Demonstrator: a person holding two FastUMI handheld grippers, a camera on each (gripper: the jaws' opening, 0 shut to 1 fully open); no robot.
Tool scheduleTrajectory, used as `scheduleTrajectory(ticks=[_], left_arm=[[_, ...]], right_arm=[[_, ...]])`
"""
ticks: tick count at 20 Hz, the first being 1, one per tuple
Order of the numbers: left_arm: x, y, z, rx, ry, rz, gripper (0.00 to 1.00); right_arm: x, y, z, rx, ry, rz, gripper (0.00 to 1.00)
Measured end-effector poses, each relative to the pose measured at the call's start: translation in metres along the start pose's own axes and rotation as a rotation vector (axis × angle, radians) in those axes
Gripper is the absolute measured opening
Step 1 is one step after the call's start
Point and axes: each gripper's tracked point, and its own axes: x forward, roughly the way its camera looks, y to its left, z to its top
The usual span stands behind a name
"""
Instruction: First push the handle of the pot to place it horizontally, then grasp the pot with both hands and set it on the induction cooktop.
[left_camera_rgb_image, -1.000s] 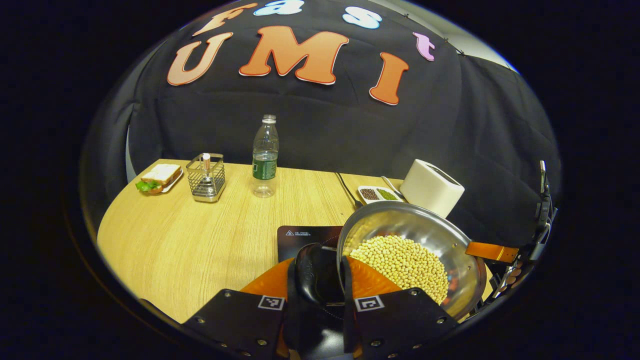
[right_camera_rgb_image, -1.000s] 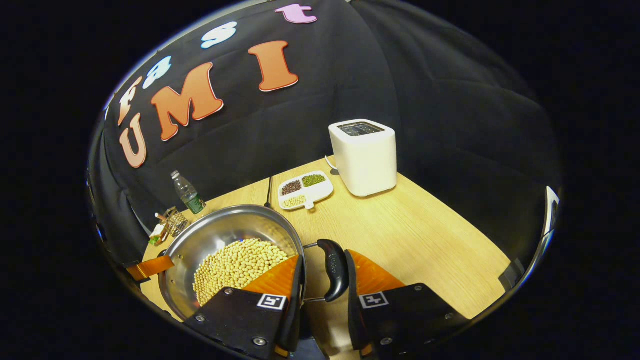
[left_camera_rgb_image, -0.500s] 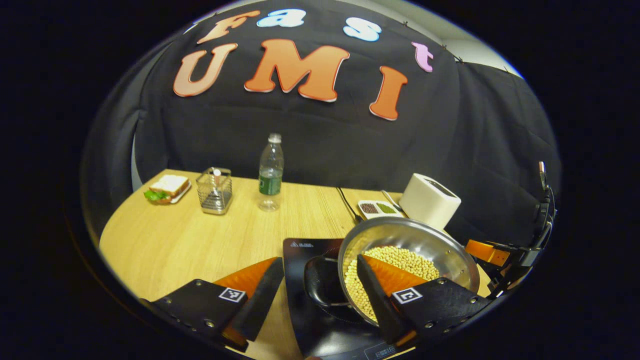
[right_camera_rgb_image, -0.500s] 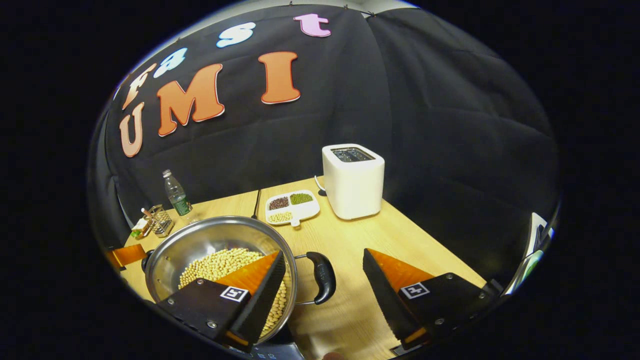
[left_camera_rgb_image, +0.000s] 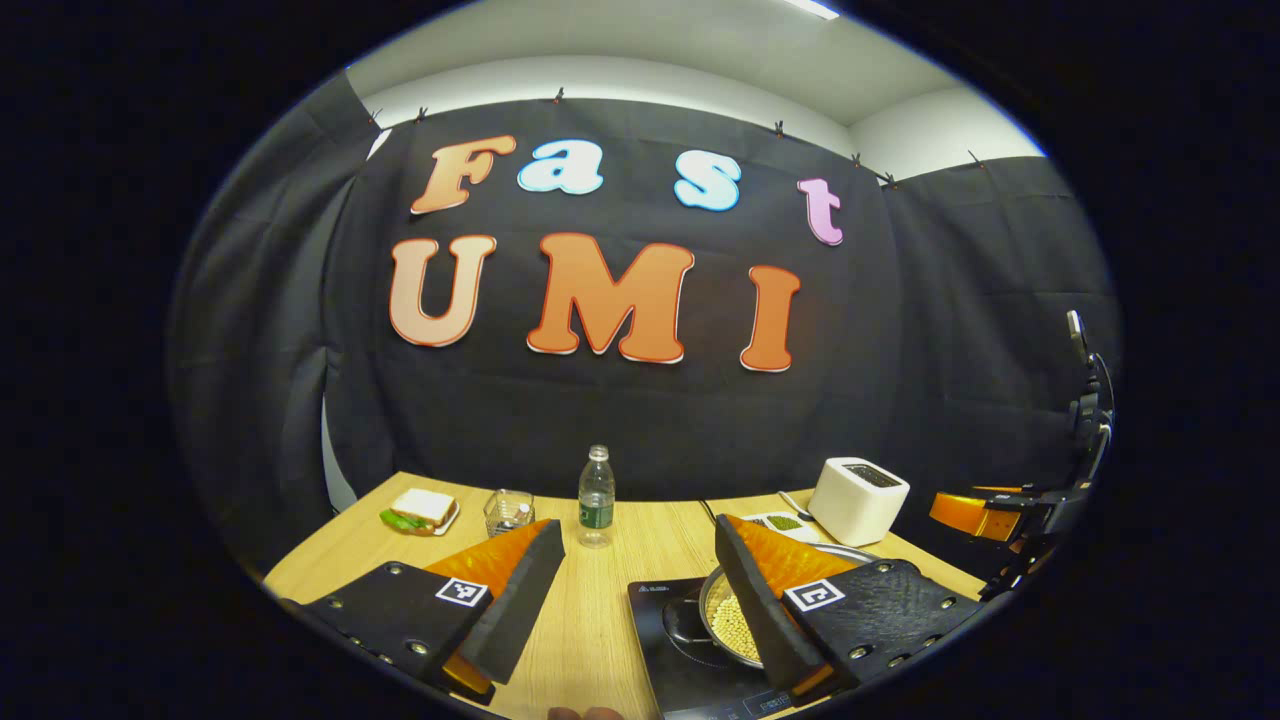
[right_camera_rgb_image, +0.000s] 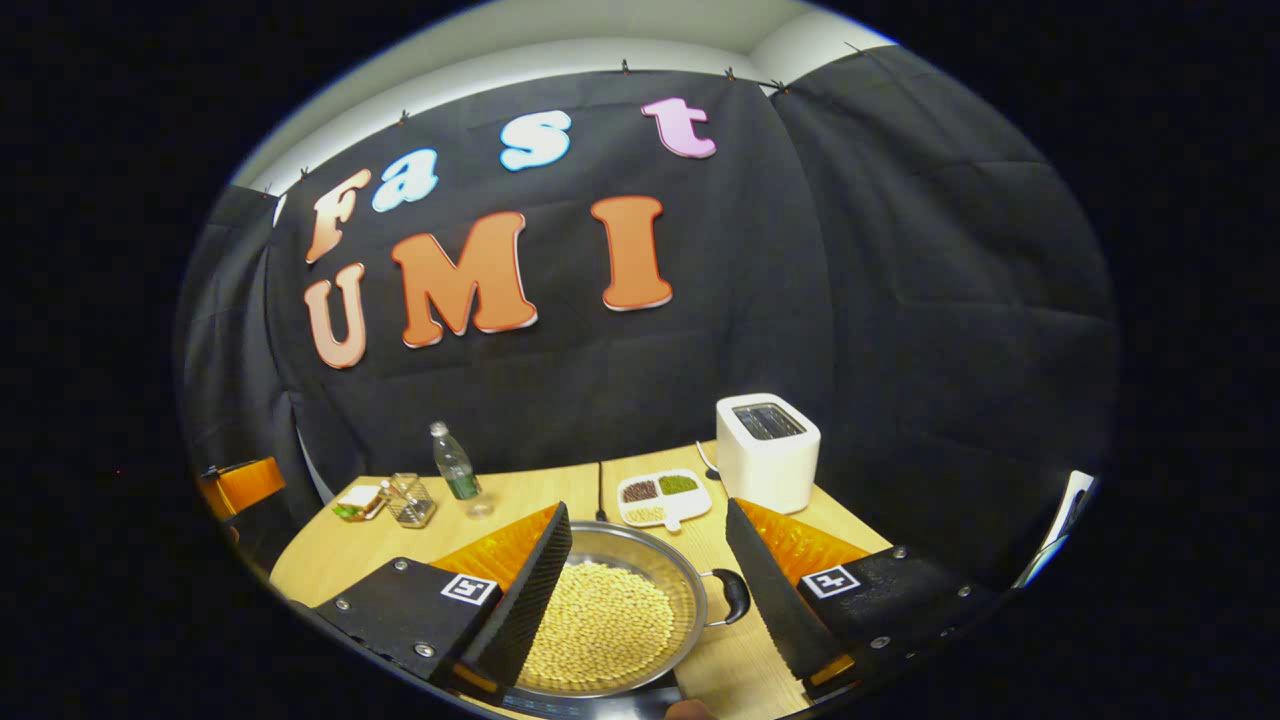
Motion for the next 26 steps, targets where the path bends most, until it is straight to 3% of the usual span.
scheduleTrajectory(ticks=[1, 2, 11, 19, 26], left_arm=[[-0.009, -0.002, 0.013, -0.001, -0.022, -0.006, 0.90], [-0.018, -0.002, 0.024, -0.001, -0.044, -0.007, 0.90], [-0.087, 0.022, 0.100, 0.019, -0.166, 0.063, 0.89], [-0.093, 0.019, 0.092, 0.021, -0.142, 0.058, 0.90], [-0.089, 0.020, 0.084, 0.022, -0.121, 0.065, 0.89]], right_arm=[[-0.010, 0.012, 0.014, -0.007, -0.024, 0.022, 1.00], [-0.019, 0.021, 0.027, -0.014, -0.046, 0.043, 0.95], [-0.076, 0.078, 0.093, -0.035, -0.162, 0.152, 0.95], [-0.086, 0.099, 0.088, -0.053, -0.149, 0.213, 0.95], [-0.084, 0.091, 0.087, -0.044, -0.144, 0.204, 0.95]])
